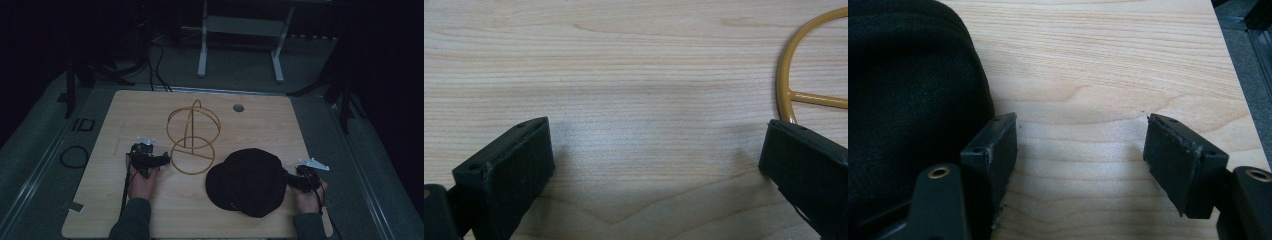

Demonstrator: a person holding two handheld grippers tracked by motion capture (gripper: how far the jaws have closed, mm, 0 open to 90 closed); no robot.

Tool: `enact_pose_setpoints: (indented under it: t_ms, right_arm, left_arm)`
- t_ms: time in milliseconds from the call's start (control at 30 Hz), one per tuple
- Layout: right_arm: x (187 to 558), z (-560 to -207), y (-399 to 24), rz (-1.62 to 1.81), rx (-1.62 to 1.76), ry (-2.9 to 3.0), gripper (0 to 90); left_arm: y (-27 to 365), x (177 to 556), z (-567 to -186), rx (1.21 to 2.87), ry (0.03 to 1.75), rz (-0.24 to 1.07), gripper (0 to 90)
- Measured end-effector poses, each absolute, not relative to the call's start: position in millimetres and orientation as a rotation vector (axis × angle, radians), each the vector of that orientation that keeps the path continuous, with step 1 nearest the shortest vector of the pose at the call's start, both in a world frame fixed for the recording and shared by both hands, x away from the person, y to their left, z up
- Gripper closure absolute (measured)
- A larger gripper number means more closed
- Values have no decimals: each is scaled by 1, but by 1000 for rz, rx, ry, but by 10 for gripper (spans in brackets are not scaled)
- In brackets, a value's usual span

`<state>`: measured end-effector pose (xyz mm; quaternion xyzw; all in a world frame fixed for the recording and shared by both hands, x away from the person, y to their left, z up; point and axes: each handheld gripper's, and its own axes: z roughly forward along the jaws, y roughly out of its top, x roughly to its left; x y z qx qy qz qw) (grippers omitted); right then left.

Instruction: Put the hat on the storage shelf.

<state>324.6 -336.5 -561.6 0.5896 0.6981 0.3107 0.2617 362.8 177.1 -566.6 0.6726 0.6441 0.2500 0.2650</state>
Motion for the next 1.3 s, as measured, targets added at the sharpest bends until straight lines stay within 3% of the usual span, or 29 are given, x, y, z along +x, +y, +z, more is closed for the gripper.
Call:
enact_pose_setpoints:
  t_ms: [567,733,800,900,1067,1300]
  right_arm:
    - [328,-561,-335,842,1598,1883,322]
    - [330,-560,-335,845,1618,1864,400]
    - [333,-558,-340,892,1640,1880,506]
    - [335,-555,-342,899,1629,1896,565]
    - [335,-537,-341,942,1567,1931,613]
    - [335,-515,-329,1008,1481,1972,594]
  left_arm:
    - [177,363,-567,1817,1740,675,7]
    - [177,363,-567,1817,1740,675,7]
    - [177,363,-567,1817,1741,675,7]
    - [177,363,-567,1817,1740,675,7]
    - [177,363,-567,1817,1740,675,7]
    - [177,363,-567,1817,1741,675,7]
